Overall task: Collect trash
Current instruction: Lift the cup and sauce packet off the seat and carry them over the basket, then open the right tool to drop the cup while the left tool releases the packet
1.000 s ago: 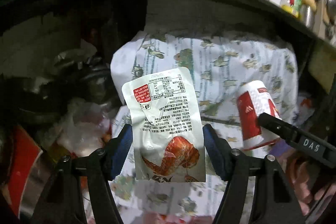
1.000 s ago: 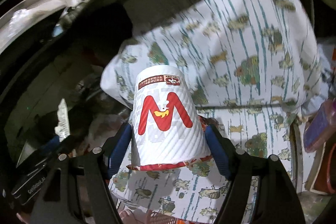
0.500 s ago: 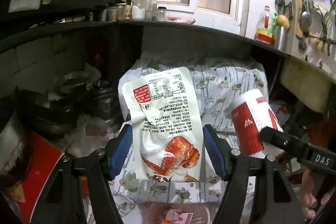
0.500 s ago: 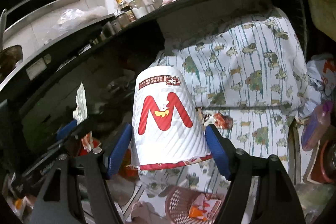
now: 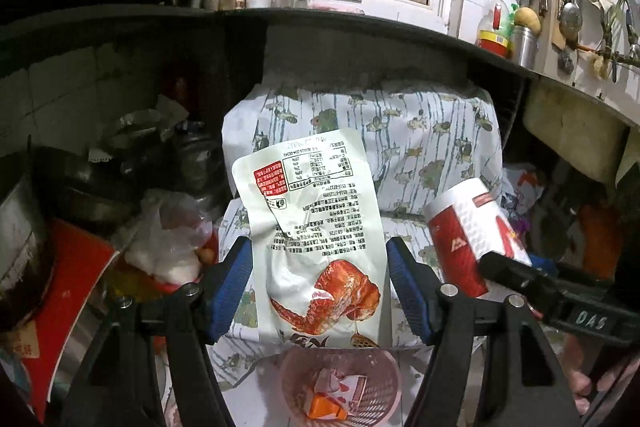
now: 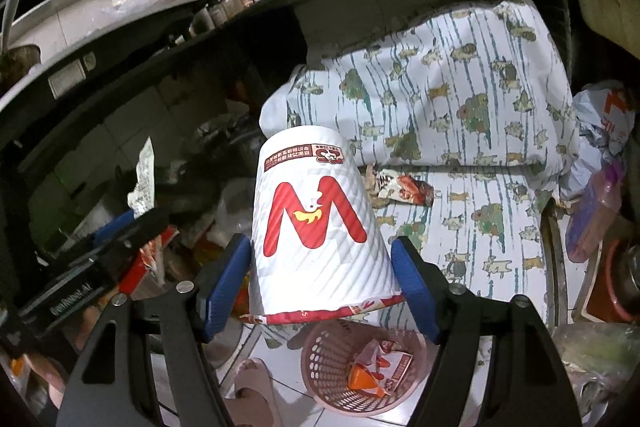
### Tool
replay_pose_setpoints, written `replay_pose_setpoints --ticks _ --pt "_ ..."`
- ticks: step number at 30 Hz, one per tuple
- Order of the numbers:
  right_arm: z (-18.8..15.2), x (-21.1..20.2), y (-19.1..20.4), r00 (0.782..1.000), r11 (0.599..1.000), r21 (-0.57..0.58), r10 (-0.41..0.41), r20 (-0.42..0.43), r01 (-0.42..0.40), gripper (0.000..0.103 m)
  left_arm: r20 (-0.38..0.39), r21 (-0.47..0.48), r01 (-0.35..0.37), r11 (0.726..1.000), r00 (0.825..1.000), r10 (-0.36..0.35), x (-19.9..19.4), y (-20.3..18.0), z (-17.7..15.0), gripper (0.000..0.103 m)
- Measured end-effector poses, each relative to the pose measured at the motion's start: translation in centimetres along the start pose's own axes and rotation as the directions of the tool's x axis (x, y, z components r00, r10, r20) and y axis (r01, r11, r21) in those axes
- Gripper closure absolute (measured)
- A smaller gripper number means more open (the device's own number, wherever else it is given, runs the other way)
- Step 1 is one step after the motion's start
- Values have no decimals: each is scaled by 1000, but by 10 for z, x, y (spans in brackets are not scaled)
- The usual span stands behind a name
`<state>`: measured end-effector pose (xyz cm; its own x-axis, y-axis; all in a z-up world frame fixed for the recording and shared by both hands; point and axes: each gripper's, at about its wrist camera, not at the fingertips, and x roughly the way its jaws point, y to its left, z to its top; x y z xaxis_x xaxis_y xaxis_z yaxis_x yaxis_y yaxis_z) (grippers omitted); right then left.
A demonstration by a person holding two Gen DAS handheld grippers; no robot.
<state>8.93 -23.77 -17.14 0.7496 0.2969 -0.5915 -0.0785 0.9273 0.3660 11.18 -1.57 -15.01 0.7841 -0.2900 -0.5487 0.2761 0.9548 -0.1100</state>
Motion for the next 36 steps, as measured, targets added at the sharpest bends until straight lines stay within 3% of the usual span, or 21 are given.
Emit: replay_pose_setpoints --ticks 6,16,20,25,28,32,35,36 --pt "-25 34 -10 994 1000 20 -10 -110 12 32 -93 1 -12 1000 996 12 36 6 -22 33" --pt "-82 91 -22 940 999 3 -29 -340 32 32 -279 -25 -48 999 960 39 99 17 -65 33" --pt "-106 114 -35 902 998 46 -25 -432 50 32 -385 -21 -39 999 922 27 127 16 -86 33" --pt "-133 139 -45 825 995 78 -10 -564 65 32 -504 -22 -98 995 860 74 156 16 -115 33" --pt "-143 148 -47 805 993 76 -26 -593 88 32 -566 -77 -101 992 823 40 170 21 -128 33" --pt "-151 160 -52 783 992 68 -43 -621 109 32 -634 -83 -103 991 773 27 182 20 -142 33" --pt "-153 166 -55 772 990 76 -43 -634 117 32 -653 -88 -97 991 757 16 185 18 -144 33" --pt "-152 167 -57 772 989 81 -43 -635 121 32 -651 -89 -102 991 759 20 184 19 -144 33"
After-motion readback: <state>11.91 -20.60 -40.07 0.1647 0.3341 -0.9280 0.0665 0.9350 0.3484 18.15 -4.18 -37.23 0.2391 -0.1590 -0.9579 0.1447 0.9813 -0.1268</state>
